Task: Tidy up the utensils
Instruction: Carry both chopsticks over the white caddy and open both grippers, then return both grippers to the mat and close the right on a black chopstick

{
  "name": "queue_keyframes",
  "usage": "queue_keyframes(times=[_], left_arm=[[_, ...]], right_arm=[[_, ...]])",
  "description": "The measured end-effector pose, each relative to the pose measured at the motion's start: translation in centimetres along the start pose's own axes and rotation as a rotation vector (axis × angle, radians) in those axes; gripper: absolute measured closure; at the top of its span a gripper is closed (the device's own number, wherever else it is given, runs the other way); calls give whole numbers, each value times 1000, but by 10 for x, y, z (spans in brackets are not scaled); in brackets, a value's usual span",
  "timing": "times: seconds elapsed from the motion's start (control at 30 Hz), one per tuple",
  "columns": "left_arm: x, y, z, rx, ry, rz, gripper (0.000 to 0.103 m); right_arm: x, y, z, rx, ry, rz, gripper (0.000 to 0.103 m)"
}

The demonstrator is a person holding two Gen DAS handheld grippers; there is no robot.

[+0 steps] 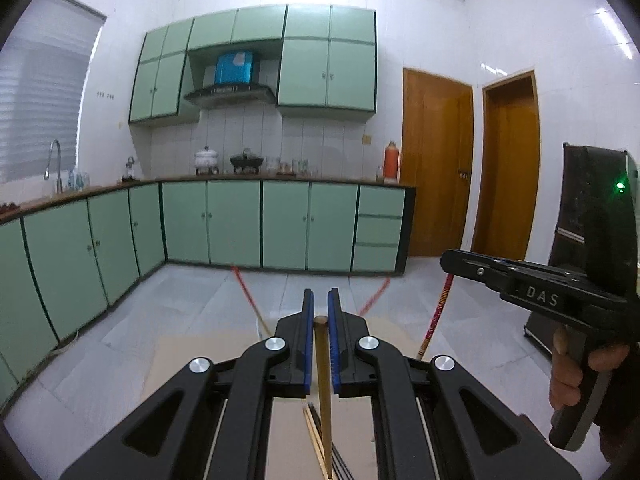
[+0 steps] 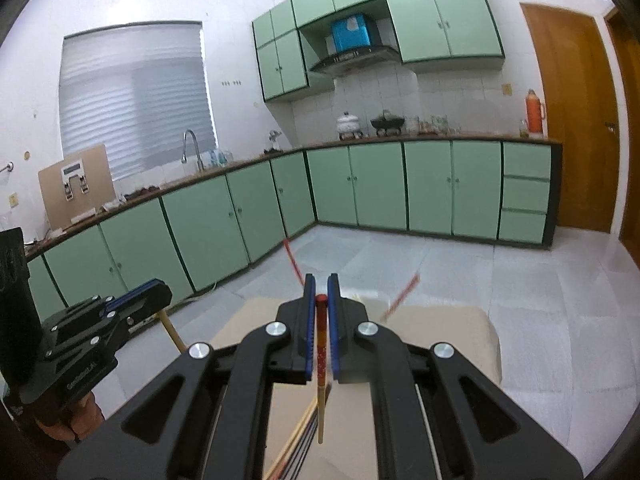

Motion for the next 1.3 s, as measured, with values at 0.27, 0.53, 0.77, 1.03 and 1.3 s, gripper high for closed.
queue_keyframes(times=[0.27, 0.53, 0.77, 1.03, 1.3], left_arm=[[-73, -37, 5, -7, -23, -120, 96], [-106, -106, 9, -37, -21, -156, 96], [-80, -175, 12, -71, -13, -92, 96], [-40, -191, 22, -79, -4, 27, 71], [-19, -129, 29, -131, -5, 32, 52]], right_arm=[[-77, -28, -9, 23, 73, -82, 98], [-109, -82, -40, 85, 97, -106, 98], [-88, -127, -67, 99, 51, -64, 98], [-55, -136, -69, 138, 70, -8, 83], [-20, -73, -63, 217, 49, -85, 53]])
Point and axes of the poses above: each gripper's, at about its wrist camera, not at the fingertips, and y roughly against the way its jaws point, z to its left, x to its underside, the point moved 4 cm from there along -y, roughly the way its jaws point, and after that the axes turned 7 degrees about -x, right-handed, at the moved point
